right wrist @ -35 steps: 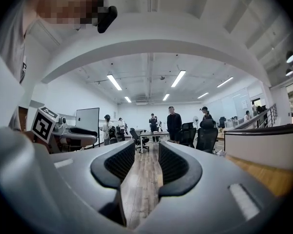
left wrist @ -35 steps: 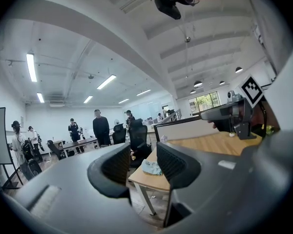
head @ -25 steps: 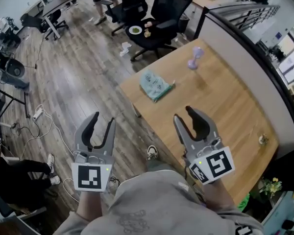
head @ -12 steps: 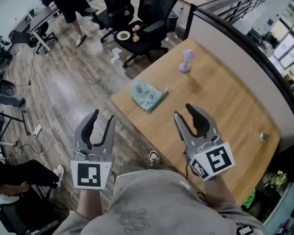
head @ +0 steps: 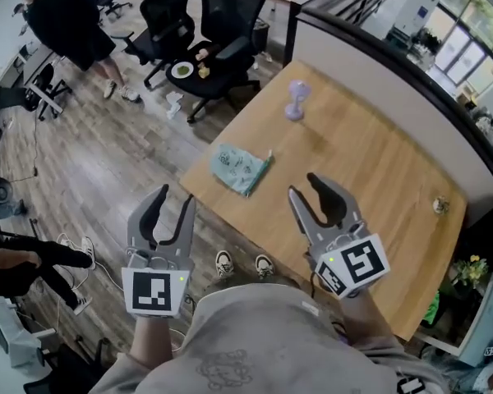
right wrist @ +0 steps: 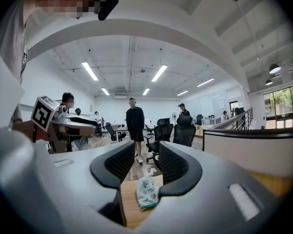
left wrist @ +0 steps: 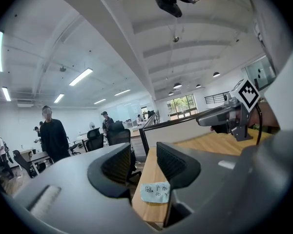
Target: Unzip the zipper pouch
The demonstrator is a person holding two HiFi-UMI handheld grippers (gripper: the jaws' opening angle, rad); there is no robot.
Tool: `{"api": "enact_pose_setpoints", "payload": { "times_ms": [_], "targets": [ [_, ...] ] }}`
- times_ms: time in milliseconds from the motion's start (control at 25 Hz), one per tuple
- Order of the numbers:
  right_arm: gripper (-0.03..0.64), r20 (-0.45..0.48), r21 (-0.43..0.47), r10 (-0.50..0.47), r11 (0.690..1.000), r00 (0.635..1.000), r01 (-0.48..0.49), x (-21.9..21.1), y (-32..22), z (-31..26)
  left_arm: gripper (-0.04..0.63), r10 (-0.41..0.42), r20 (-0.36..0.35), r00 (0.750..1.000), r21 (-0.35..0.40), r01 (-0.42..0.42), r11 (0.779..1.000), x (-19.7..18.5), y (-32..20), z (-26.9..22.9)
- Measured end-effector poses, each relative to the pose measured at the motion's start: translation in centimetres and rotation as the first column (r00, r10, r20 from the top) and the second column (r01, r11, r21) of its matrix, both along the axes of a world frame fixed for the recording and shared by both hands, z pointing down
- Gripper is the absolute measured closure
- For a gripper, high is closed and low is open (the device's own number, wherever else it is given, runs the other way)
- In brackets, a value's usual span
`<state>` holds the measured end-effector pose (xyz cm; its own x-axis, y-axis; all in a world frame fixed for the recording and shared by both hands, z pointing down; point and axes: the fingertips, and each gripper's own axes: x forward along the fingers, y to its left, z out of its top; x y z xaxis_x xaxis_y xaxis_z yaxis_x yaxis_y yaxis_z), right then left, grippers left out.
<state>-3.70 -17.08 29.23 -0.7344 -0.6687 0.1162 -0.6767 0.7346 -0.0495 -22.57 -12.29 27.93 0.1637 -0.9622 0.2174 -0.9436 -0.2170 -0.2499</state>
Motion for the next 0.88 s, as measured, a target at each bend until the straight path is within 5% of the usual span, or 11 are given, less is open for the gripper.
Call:
{"api": "enact_pose_setpoints", "payload": {
  "times_ms": [640, 880],
  "targets": [
    [0.482, -0.075, -0.104, 0.087, 0.990, 0.993, -0.094, -4.0, -2.2, 6.0, 0.430, 0.175, -0.021, 0.984, -0.042, -0.176, 0.984, -2.2, -5.0, 4.7],
    [0.482, -0.126, -0.190, 0.083, 0.976, 0.988, -0.107, -4.6, -3.7, 10.7, 0.428, 0.261, -0.013, 0.965, -0.138, -0.260, 0.956, -0.6, -7.2, 9.9]
  ]
}}
